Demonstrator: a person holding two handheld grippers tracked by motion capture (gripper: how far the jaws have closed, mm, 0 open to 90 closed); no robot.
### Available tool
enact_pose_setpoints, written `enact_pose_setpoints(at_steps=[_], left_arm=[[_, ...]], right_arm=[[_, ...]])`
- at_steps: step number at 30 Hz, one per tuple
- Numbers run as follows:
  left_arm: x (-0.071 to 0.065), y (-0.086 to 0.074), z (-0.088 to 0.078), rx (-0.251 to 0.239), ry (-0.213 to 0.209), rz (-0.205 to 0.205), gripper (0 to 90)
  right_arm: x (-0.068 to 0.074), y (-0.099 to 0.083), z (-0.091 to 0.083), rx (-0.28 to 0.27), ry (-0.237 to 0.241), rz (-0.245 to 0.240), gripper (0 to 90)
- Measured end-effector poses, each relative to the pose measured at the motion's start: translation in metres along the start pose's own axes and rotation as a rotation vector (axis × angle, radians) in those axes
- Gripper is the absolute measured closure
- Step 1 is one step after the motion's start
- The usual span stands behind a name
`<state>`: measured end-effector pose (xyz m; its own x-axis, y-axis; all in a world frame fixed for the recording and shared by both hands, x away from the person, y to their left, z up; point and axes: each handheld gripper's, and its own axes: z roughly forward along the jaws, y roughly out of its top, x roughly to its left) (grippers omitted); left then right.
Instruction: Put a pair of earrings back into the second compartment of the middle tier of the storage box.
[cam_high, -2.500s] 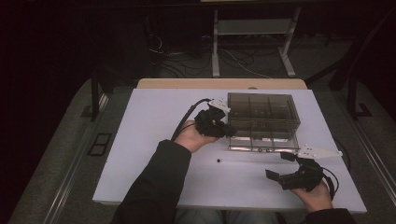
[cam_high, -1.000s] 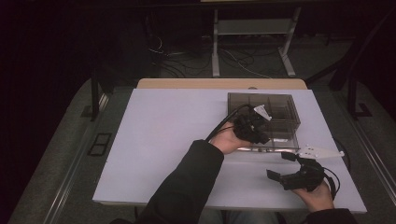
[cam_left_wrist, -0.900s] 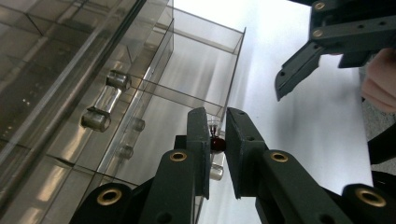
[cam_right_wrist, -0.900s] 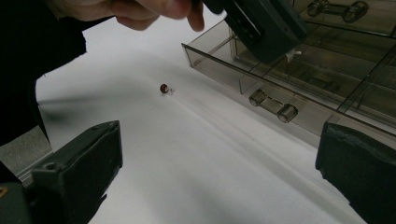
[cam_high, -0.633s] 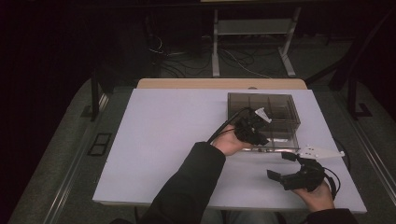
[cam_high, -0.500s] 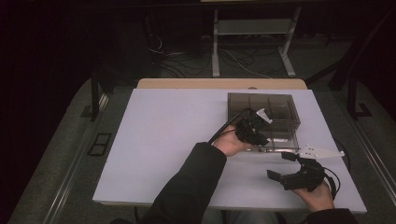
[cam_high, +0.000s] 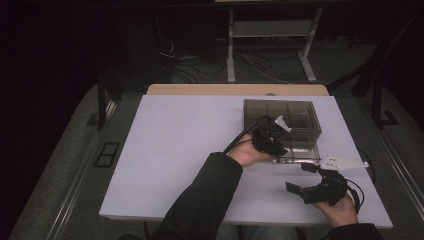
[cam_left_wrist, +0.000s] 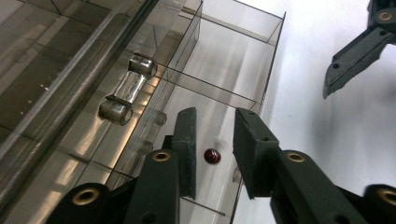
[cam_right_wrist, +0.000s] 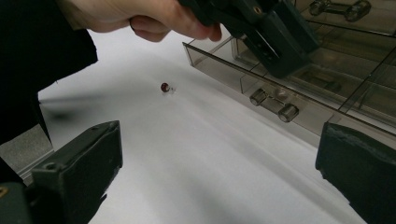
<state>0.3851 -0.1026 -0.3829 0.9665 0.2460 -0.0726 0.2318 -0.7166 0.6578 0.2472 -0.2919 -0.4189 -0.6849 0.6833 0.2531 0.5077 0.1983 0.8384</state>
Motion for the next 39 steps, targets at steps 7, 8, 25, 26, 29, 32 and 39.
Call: enact_pose_setpoints(at_steps=[7, 8, 25, 26, 29, 32, 39], left_arm=[[-0.004, -0.001, -0.02, -0.046, 0.01, 0.027, 40.2], [-0.005, -0.001, -0.023, -0.068, -0.009, 0.002, 40.2], [0.0, -0.027, -0.067, -0.132, 0.045, -0.085, 0.0], [0.0, -0.027, -0.067, -0.132, 0.045, -0.085, 0.0], [0.0, -0.037, -0.072, -0.13, 0.052, -0.092, 0.0], [0.001, -0.046, -0.078, -0.132, 0.062, -0.095, 0.0], [0.0, -0.068, -0.089, -0.125, 0.086, -0.103, 0.0]], right_arm=[[0.0, 0.0, 0.0, 0.001, -0.001, -0.002, 0.3], [0.0, 0.0, 0.0, 0.001, -0.002, -0.002, 0.3], [0.001, 0.0, 0.0, -0.004, -0.004, -0.006, 0.3], [0.001, 0.0, 0.0, -0.004, -0.004, -0.006, 0.3], [0.001, 0.0, 0.0, -0.001, -0.003, -0.006, 0.3], [0.001, 0.0, 0.0, -0.001, -0.005, -0.009, 0.3], [0.001, 0.0, 0.001, 0.0, -0.008, -0.012, 0.3]])
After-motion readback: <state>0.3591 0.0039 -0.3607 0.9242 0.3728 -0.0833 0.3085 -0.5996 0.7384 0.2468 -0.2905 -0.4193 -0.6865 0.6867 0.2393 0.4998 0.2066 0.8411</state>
